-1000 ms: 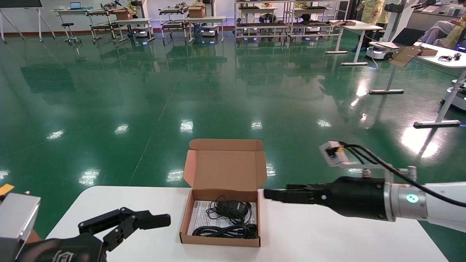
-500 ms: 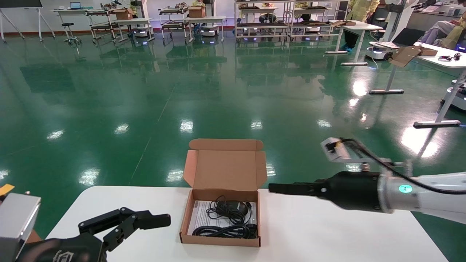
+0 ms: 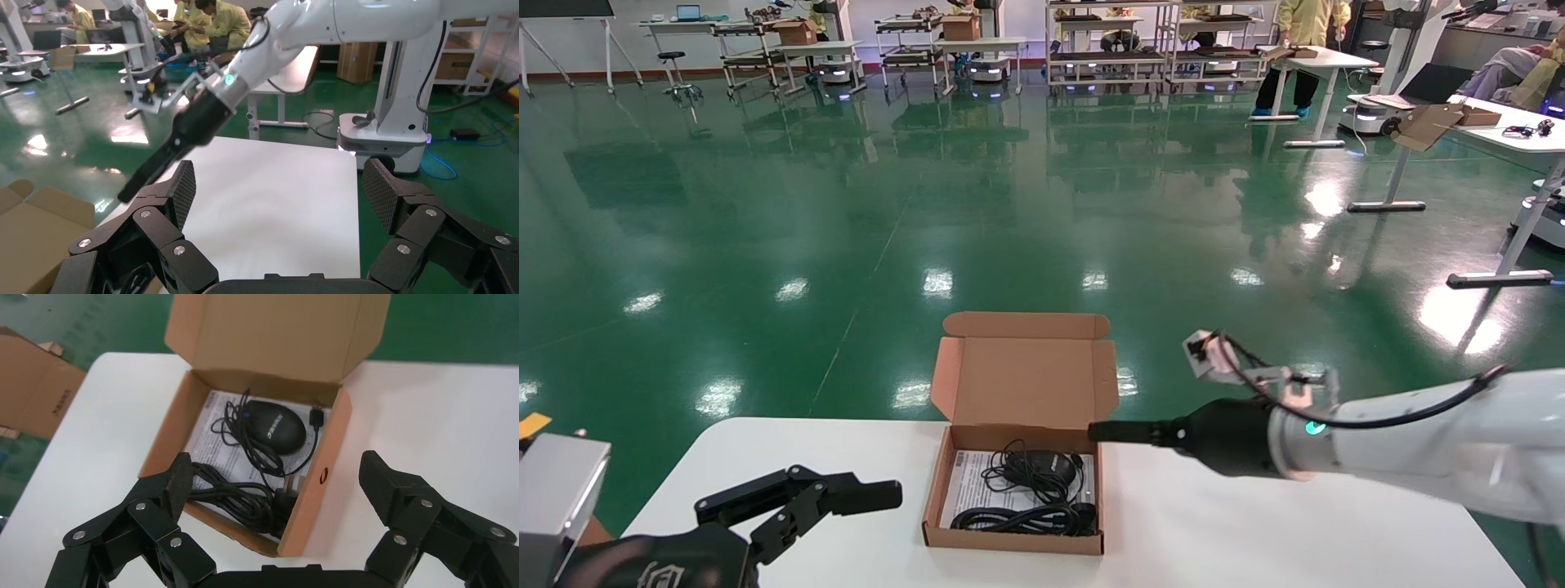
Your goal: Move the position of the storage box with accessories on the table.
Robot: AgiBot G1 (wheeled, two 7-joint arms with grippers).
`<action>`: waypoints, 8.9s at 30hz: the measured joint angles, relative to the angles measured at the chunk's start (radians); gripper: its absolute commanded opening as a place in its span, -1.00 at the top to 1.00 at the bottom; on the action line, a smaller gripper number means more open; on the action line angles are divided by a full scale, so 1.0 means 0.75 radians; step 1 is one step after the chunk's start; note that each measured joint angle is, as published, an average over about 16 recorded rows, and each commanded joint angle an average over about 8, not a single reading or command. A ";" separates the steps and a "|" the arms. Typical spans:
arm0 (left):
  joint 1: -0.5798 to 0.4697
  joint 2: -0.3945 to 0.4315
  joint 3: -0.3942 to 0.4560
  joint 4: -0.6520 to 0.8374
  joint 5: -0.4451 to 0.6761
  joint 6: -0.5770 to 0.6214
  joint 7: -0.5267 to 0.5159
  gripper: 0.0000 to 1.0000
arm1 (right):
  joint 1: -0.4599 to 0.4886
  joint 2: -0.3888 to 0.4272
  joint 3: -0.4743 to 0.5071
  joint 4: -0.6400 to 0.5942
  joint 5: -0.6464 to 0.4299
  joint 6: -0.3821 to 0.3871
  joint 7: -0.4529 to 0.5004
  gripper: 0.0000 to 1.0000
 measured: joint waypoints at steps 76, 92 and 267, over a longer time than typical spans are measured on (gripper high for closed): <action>0.000 0.000 0.000 0.000 0.000 0.000 0.000 -1.00 | -0.346 -0.073 -0.283 0.303 0.152 0.528 0.203 1.00; 0.000 0.000 0.000 0.000 0.000 0.000 0.000 -1.00 | -0.343 -0.070 -0.346 0.281 0.227 0.540 0.186 1.00; 0.000 0.000 0.000 0.000 0.000 0.000 0.000 -1.00 | -0.273 0.612 -0.261 -0.025 0.534 0.451 -0.314 -1.00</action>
